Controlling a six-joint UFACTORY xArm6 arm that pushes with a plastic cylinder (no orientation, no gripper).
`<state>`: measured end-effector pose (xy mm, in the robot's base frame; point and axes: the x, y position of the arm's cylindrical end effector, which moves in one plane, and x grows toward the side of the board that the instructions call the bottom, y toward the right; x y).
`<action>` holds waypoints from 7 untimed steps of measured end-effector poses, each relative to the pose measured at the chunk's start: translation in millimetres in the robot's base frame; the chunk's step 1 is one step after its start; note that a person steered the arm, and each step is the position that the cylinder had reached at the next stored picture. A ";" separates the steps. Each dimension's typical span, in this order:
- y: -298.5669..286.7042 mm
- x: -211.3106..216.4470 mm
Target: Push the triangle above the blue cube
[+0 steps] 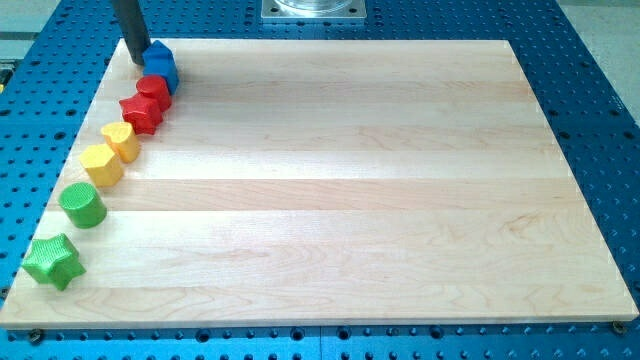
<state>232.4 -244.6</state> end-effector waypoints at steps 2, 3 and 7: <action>4.1 0.0; 5.7 0.0; -60.1 147.2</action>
<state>379.6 -304.7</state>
